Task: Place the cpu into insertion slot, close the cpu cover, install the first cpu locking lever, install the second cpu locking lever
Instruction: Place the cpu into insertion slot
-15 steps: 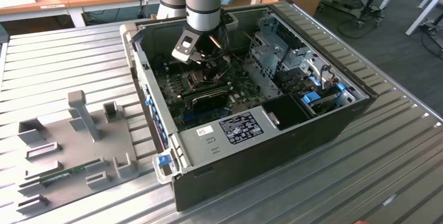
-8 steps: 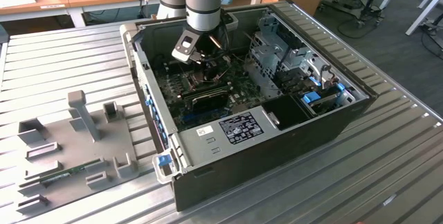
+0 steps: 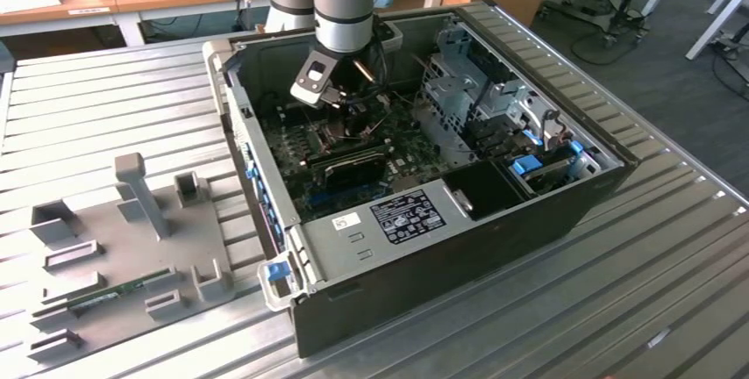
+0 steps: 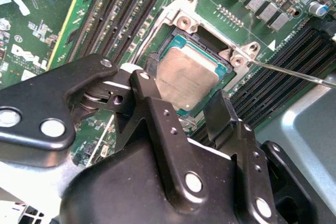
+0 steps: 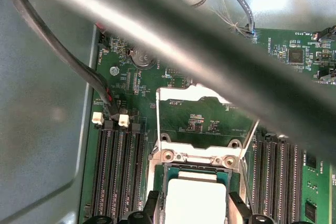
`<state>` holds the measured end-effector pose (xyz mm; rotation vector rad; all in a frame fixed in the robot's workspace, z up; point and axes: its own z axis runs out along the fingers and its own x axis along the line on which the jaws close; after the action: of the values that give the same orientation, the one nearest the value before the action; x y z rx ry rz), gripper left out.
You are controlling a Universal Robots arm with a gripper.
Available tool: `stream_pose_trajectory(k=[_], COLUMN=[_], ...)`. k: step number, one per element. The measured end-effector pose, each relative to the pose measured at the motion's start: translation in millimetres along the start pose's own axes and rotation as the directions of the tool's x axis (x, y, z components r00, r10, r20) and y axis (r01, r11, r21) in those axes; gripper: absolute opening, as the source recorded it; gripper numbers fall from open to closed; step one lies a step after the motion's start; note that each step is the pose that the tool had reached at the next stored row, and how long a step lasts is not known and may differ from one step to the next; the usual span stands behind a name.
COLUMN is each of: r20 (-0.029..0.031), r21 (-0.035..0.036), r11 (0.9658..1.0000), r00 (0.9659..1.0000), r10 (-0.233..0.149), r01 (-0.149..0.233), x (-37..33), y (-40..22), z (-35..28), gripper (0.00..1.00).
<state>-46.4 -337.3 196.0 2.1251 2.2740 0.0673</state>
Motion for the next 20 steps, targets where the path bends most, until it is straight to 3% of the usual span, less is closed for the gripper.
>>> stream_pose_trajectory(k=[6,8,20], r20=[0.0139,0.0256,0.0268], r21=[0.0012,0.0022,0.0022], r11=[1.0000,1.0000,1.0000], r00=[0.9999,0.9997,0.9996], r10=[-0.001,-0.001,0.003], r01=[0.001,0.001,-0.003], x=[0.2,0.2,0.3], y=[0.0,0.0,0.2], z=[-0.6,-0.7,-3.7], gripper=[0.62,0.62,0.62])
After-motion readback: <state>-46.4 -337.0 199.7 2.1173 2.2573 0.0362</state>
